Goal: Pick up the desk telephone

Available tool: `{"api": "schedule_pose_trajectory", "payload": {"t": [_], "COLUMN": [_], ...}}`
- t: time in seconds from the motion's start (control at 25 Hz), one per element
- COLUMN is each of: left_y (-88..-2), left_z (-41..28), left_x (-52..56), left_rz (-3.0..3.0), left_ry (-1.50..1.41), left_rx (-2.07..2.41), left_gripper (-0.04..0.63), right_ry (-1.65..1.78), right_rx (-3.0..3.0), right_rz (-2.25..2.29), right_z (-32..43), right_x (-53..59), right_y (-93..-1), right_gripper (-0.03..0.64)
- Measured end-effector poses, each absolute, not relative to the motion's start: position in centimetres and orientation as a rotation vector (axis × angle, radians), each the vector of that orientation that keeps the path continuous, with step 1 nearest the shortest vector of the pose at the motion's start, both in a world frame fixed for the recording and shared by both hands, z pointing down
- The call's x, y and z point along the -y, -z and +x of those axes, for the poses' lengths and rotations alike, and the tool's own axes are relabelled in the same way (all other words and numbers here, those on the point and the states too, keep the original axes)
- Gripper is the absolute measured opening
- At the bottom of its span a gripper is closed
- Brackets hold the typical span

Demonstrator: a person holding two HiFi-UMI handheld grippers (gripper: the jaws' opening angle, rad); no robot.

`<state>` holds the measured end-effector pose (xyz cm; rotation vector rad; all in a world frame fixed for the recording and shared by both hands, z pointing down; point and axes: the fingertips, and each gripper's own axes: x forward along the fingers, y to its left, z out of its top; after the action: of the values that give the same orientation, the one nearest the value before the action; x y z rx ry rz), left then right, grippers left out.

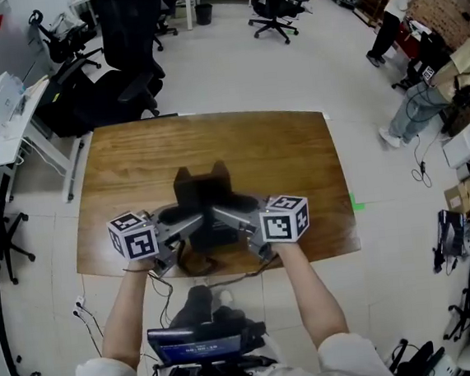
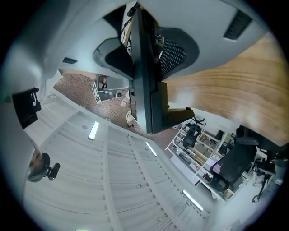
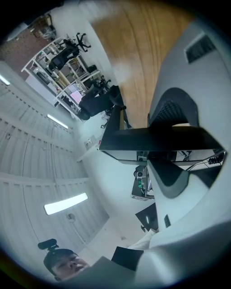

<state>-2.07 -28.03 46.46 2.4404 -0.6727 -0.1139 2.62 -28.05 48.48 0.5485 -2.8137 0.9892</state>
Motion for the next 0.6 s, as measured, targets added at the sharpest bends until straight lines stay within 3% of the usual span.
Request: {"api": "schedule_pose_trajectory", "payload": {"t": [0.6], "left_y": [-36.6], "left_z": [-2.8], "left_x": [20.6], "left_rz": [2.685], "left_ry": [0.153], "left_rx": [0.666], "left_gripper": [0.176], "right_ry": [-0.672], "right_rx": [3.006], "right_rz": [0.62], "right_z": [1.5], "right_x": [21.1], "right_y": [-38.5], "right_gripper": [0.221]}}
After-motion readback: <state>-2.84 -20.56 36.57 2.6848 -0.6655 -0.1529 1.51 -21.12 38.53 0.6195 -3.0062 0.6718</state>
